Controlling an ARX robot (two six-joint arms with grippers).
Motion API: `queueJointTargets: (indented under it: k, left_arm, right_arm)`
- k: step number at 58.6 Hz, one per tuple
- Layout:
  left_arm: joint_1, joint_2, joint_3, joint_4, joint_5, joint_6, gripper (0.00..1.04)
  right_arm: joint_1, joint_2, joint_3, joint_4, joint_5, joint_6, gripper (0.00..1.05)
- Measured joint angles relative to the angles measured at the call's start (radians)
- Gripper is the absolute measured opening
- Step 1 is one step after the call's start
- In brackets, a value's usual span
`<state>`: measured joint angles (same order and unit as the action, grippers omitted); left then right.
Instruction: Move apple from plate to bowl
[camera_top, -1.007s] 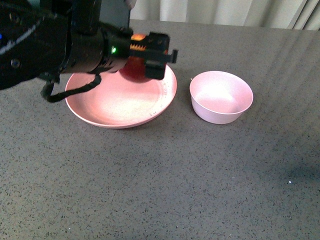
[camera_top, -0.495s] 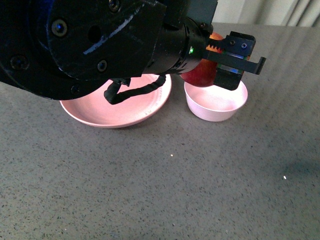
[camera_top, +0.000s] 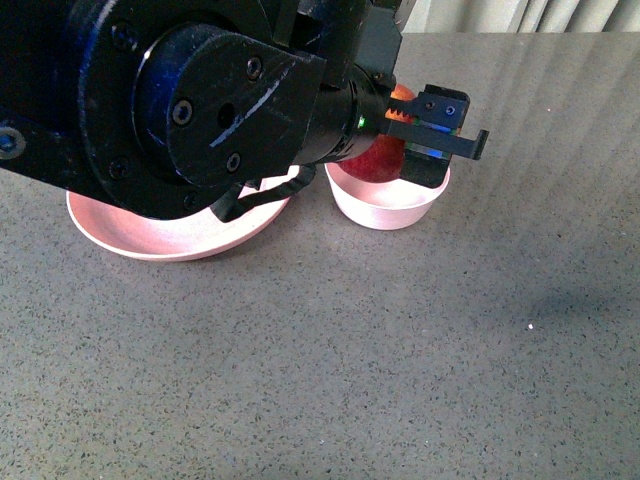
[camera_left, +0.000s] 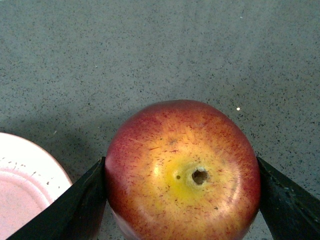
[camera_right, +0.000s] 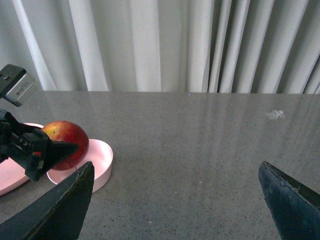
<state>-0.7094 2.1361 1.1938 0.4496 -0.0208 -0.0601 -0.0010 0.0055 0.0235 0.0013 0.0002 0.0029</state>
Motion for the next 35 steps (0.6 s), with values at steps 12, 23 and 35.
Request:
queueJointTargets:
  k: [12, 23, 35]
  left_arm:
    - [0.000, 0.036, 0.043, -0.022, 0.006, 0.010, 0.74]
    - [0.000, 0.060, 0.077, -0.041, 0.018, 0.013, 0.74]
    - [0.000, 0.082, 0.085, -0.044, 0.017, 0.023, 0.74]
  right_arm:
    - [0.000, 0.000, 0.000, 0.000, 0.000, 0.000, 0.96]
    - [0.000, 0.000, 0.000, 0.000, 0.000, 0.000, 0.96]
    - [0.000, 0.000, 0.000, 0.000, 0.000, 0.000, 0.96]
